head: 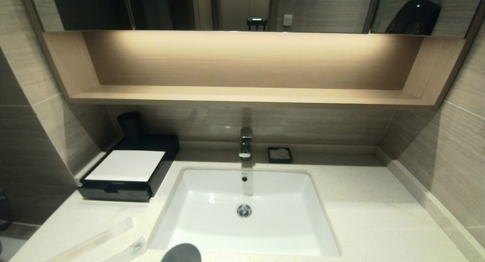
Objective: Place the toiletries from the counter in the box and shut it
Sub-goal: Open the drawer
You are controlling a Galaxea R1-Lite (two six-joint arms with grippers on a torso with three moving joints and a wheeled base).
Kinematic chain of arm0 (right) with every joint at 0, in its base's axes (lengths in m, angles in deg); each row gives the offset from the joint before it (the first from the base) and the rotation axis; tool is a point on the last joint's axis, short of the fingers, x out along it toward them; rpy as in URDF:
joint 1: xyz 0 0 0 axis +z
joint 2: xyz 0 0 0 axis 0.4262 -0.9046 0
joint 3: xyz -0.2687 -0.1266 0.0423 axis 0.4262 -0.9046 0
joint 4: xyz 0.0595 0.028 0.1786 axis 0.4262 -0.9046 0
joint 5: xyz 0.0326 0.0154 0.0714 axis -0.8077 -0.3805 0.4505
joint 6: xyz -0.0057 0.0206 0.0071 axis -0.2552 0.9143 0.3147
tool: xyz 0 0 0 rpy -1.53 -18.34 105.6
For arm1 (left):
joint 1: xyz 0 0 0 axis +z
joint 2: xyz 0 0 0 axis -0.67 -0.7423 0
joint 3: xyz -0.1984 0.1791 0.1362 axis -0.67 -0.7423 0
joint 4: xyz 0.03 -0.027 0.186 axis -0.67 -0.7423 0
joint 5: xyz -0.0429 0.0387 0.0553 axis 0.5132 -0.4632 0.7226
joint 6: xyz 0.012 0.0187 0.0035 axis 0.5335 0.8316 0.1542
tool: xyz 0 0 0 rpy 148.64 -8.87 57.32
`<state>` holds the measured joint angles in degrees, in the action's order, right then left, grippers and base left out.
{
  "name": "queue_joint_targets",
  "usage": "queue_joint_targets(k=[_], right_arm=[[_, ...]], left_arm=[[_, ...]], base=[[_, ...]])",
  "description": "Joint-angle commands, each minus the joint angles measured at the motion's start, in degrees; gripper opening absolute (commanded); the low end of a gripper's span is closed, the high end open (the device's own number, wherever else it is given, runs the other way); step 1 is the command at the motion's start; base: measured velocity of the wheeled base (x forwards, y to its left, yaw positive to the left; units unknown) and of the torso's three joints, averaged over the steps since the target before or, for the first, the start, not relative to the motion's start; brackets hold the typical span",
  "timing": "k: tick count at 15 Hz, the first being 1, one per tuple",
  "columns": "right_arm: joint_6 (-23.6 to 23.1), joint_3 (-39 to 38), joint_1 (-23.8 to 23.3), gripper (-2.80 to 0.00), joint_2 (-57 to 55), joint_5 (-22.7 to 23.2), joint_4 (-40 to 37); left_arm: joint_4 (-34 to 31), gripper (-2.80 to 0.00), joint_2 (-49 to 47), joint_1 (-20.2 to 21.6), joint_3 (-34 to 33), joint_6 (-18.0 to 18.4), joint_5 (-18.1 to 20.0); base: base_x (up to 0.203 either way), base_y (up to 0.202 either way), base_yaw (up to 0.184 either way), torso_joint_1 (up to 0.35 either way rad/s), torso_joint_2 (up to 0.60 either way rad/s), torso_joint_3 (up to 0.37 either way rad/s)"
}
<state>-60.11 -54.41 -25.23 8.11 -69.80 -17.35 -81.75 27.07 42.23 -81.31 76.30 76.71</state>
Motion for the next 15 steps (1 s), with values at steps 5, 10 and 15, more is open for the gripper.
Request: queue_joint_targets(k=[5,10,15], right_arm=[[-0.02,-0.01,0.00,-2.80,0.01,-0.01,0.00],[-0.02,-0.01,0.04,-2.80,0.00,-0.01,0.00],[-0.02,-0.01,0.00,-2.80,0.00,0.00,0.00]], left_arm=[[-0.28,-2.80,-0.07,0.02,1.64,-0.10,0.51],[-13.42,-2.80,-0.07,0.02,12.81,-0.42,3.35],[-22.38,-2.80,-1.45,-0.05,20.92,-0.45,6.69]], base=[[0.000,0.000,0.000,0.000,0.00,0.000],[0.000,0.000,0.000,0.000,0.00,0.000],[0.000,0.000,0.000,0.000,0.00,0.000]])
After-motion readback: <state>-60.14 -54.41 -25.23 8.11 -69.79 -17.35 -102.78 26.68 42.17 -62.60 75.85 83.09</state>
